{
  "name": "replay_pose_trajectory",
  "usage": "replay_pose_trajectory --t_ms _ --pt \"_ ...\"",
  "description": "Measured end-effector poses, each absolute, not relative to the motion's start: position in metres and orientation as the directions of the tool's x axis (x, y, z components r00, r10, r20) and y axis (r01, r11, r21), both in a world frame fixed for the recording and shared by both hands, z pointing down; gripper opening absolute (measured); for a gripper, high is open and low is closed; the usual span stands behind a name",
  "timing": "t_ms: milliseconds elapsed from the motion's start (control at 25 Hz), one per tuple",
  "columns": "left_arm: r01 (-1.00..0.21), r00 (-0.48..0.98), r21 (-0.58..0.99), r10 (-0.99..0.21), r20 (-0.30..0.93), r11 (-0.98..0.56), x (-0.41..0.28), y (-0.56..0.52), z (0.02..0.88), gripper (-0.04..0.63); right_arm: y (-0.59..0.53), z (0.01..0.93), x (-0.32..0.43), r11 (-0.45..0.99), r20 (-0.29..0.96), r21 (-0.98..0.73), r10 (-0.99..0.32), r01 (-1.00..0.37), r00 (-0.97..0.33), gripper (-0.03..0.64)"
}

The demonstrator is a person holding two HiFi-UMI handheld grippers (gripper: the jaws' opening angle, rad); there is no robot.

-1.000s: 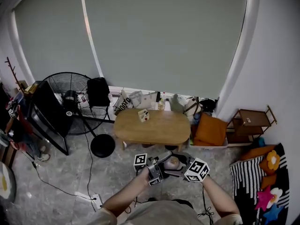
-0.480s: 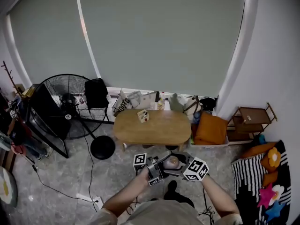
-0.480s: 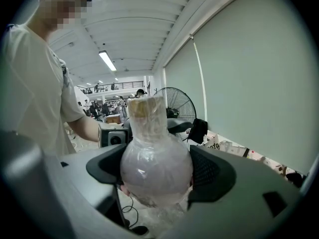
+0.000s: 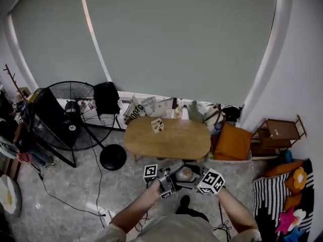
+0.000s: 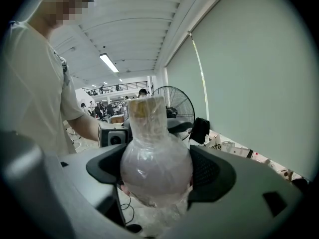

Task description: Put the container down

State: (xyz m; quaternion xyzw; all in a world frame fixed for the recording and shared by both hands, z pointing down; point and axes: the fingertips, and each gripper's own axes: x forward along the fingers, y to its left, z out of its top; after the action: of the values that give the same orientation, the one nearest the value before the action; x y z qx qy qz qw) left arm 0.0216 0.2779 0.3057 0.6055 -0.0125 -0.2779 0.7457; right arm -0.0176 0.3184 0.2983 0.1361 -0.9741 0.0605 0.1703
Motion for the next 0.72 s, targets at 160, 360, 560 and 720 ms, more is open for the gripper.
replay_pose_trajectory --t_ms 160,360,560,720 --pt "0.395 0.838 0.912 -0.449 -0.310 0.107 0.041 0.231 0.306 0.301 0.273 0.298 0.002 0.962 0.349 -0.078 -0.220 -0.262 -0.911 0.393" --pt "0.385 0.828 0.918 -0.475 -0.298 0.094 0.061 0.175 0.305 0.301 0.217 0.295 0.024 0.970 0.346 -0.078 -0.190 -0.230 -0.919 0.393" --pt "0.375 0.810 0.923 -0.514 -0.283 0.083 0.082 0.137 0.308 0.301 0.182 0.298 0.048 0.979 0.343 -0.077 -0.151 -0.188 -0.927 0.393" --pt "0.373 0.795 0.926 -0.536 -0.284 0.064 0.095 0.108 0.306 0.301 0.155 0.299 0.062 0.983 0.342 -0.081 -0.130 -0.167 -0.931 0.393"
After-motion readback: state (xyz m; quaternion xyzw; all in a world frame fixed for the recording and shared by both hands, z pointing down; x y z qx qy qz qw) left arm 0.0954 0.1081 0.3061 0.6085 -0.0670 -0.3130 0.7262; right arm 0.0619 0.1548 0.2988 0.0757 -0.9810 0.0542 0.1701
